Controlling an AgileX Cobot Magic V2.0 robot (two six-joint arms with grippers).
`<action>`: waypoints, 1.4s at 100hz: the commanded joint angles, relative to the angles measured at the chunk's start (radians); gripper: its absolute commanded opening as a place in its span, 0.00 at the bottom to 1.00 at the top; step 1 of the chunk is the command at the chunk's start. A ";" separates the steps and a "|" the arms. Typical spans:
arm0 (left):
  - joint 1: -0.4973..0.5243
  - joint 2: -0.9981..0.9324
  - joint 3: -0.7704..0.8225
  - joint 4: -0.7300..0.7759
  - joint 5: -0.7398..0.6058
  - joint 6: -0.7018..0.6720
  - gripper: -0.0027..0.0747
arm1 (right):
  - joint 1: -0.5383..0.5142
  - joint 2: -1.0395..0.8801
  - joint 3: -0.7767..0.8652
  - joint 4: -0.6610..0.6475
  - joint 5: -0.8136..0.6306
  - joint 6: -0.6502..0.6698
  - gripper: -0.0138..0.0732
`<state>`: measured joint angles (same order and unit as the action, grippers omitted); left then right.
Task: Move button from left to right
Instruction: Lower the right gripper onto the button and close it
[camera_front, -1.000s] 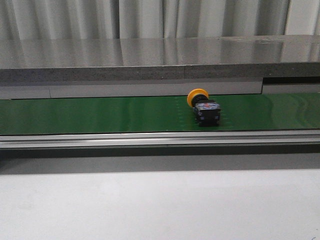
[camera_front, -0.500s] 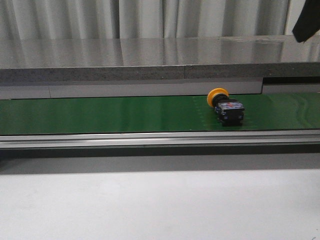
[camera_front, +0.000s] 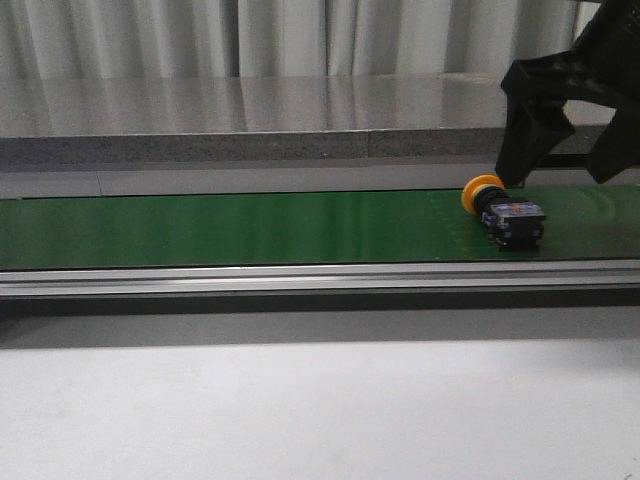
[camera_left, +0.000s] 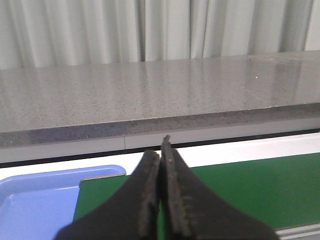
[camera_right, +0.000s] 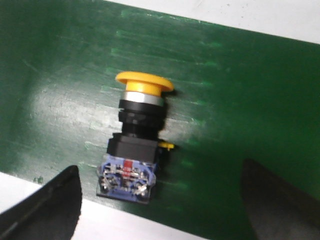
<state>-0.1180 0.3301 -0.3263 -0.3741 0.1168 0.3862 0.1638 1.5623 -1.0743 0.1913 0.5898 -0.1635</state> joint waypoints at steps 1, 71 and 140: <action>-0.009 0.006 -0.027 -0.009 -0.078 -0.003 0.01 | 0.002 -0.009 -0.033 0.004 -0.079 -0.009 0.89; -0.009 0.006 -0.027 -0.009 -0.078 -0.003 0.01 | 0.002 0.082 -0.052 -0.002 -0.058 -0.009 0.40; -0.009 0.006 -0.027 -0.009 -0.078 -0.003 0.01 | -0.366 0.050 -0.310 -0.129 0.097 -0.047 0.40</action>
<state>-0.1180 0.3301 -0.3263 -0.3741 0.1168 0.3862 -0.1412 1.6607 -1.3495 0.0708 0.7179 -0.1796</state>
